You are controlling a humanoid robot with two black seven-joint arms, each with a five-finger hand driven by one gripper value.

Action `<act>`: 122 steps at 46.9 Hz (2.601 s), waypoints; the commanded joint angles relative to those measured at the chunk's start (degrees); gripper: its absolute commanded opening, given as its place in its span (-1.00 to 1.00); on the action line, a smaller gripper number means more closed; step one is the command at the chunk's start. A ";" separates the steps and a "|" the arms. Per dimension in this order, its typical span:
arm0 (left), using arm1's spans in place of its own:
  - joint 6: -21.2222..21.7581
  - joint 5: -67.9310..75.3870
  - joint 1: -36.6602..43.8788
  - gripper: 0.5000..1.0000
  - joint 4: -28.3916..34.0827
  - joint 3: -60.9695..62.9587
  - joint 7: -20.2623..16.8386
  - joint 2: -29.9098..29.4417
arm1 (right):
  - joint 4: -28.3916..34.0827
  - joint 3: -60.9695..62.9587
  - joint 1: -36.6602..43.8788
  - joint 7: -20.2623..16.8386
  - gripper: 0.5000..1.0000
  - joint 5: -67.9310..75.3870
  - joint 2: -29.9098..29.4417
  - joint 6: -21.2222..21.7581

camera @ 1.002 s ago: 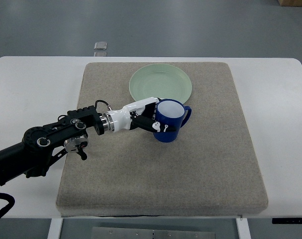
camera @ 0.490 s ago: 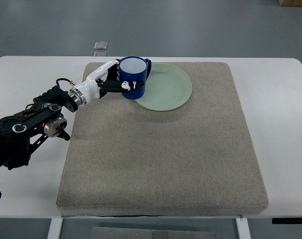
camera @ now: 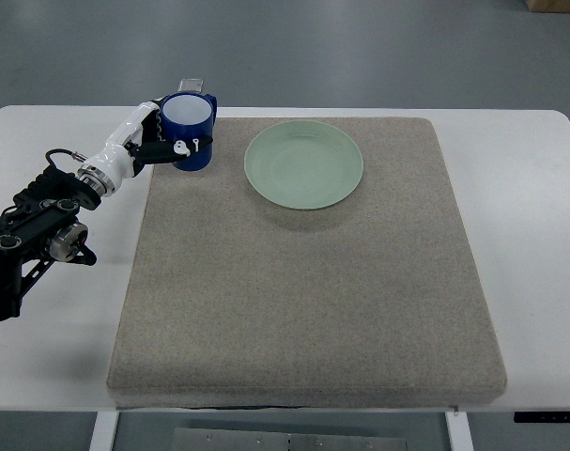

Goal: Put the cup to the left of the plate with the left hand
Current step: 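Lift the mug and carry it past the plate toward the left arm's side, then lower the blue mug onto the pad beside the plate, then open the left hand's fingers and release the mug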

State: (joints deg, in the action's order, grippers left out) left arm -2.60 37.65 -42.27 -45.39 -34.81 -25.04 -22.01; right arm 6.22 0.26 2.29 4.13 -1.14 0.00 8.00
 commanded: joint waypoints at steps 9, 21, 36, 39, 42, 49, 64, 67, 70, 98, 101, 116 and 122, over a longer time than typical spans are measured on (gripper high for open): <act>0.05 -1.88 1.05 -0.38 1.71 0.54 -0.62 0.83 | 0.02 0.00 -0.01 0.00 0.73 0.00 0.00 0.00; 0.14 -1.79 1.22 -0.38 4.00 0.80 -3.00 0.91 | 0.02 0.00 -0.01 0.00 0.73 0.00 0.00 0.00; 0.14 -1.88 1.49 -0.22 6.80 0.80 -3.70 3.02 | 0.02 0.00 -0.01 0.00 0.73 0.00 0.00 0.00; 0.14 -1.79 1.49 -0.22 7.95 0.89 -3.70 4.08 | 0.02 0.00 -0.01 0.00 0.73 0.00 0.00 0.00; 0.14 -1.79 1.49 -0.22 8.57 0.89 -3.70 4.61 | 0.02 0.00 -0.01 0.00 0.73 0.00 0.00 0.00; 0.22 -1.88 1.49 -0.21 8.74 0.80 -3.70 5.22 | 0.02 0.00 0.08 0.00 0.73 0.00 0.00 0.00; 0.84 -1.88 1.40 0.43 8.57 0.36 -3.79 5.66 | 0.02 0.00 0.08 0.00 0.73 0.00 0.00 0.00; 0.84 -1.88 1.49 0.67 8.30 0.27 -3.88 5.66 | 0.02 0.00 -0.01 0.00 0.73 0.00 0.00 0.00; 0.84 -1.88 1.40 0.77 8.22 0.27 -3.88 5.66 | 0.02 0.00 -0.01 0.00 0.73 0.00 0.00 0.00; -0.13 -3.55 1.58 0.98 3.91 -4.82 -4.23 3.91 | 0.01 0.00 0.08 0.00 0.73 0.00 0.00 0.00; -0.21 -3.55 1.49 0.98 3.03 -5.53 -4.23 3.11 | 0.02 0.00 -0.01 0.00 0.73 0.00 0.00 0.00; -1.79 -8.64 0.17 0.98 -0.57 -9.92 -4.23 -0.75 | -0.07 0.00 -0.01 0.00 0.73 0.00 0.00 0.00; -3.73 -15.14 -2.11 0.98 0.04 -10.54 -3.09 -0.75 | 0.02 0.00 -0.01 0.00 0.73 0.00 0.00 0.00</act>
State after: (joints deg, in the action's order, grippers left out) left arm -5.83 26.02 -43.08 -45.69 -45.72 -28.81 -22.76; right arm 6.21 0.26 2.30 4.13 -1.14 0.00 8.00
